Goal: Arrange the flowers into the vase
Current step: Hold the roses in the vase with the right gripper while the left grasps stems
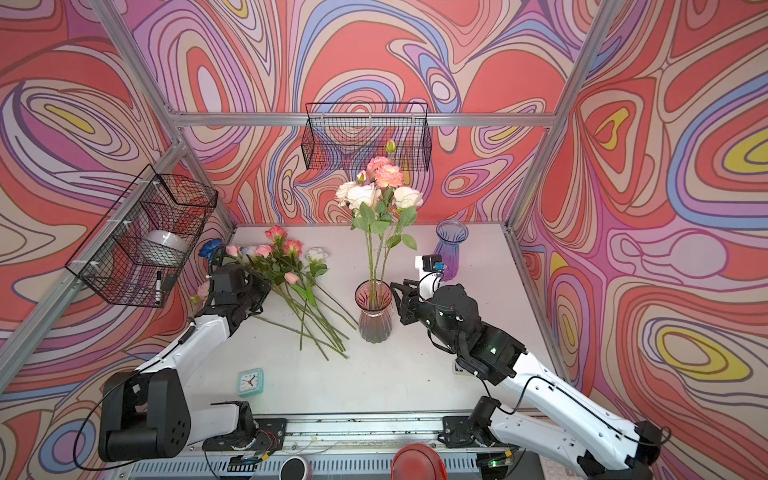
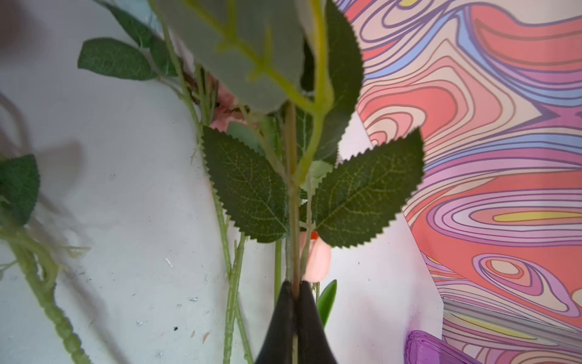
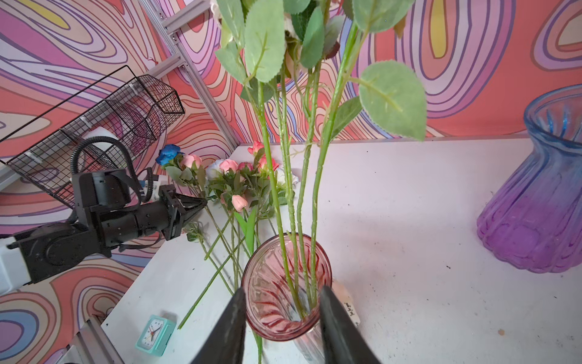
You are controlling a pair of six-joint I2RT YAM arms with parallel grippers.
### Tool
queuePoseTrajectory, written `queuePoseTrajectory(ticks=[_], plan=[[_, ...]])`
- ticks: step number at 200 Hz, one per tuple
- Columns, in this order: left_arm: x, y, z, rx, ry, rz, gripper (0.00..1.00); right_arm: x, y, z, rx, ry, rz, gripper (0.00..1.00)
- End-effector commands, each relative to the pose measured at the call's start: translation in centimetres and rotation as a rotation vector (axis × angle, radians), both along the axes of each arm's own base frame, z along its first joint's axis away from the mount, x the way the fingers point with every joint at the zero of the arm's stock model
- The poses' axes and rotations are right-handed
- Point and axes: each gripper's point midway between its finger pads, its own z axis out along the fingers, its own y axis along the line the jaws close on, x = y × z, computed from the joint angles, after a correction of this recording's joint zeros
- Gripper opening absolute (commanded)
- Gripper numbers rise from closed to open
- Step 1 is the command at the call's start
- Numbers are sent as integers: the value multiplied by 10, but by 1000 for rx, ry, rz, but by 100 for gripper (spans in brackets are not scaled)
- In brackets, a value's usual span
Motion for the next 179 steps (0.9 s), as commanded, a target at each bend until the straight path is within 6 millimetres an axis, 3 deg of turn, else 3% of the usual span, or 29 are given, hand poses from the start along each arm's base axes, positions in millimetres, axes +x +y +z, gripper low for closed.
queuePoseTrajectory(ticks=[1, 39, 49, 67, 76, 87, 109, 133, 168, 179], plan=[[-8, -8, 24, 62, -12, -69, 0, 3, -1, -1, -14, -1, -14, 40], [-18, -31, 36, 86, 12, -190, 0, 5, 1, -2, -12, 4, -11, 41], [-19, -37, 29, 67, 48, -225, 14, 5, 2, -2, -12, 4, -11, 42], [-18, -44, 9, 42, 111, -262, 54, 6, 3, -2, -9, 6, -10, 43], [-18, -46, 2, 33, 123, -272, 65, 6, 4, -1, -7, 5, -9, 44], [-18, -48, -2, 24, 129, -277, 70, 6, 4, 0, -6, 6, -4, 44], [-22, -49, -7, 57, 146, -276, 72, 5, 3, 2, -4, 4, -5, 44], [-26, -52, -22, 64, 182, -285, 66, 4, 2, 0, 0, 6, -10, 44], [-34, -54, -46, 73, 247, -285, 39, 4, 1, -4, -1, 11, -12, 44], [-40, -48, -52, 85, 274, -251, 38, 4, 1, -4, -1, 12, -14, 44]])
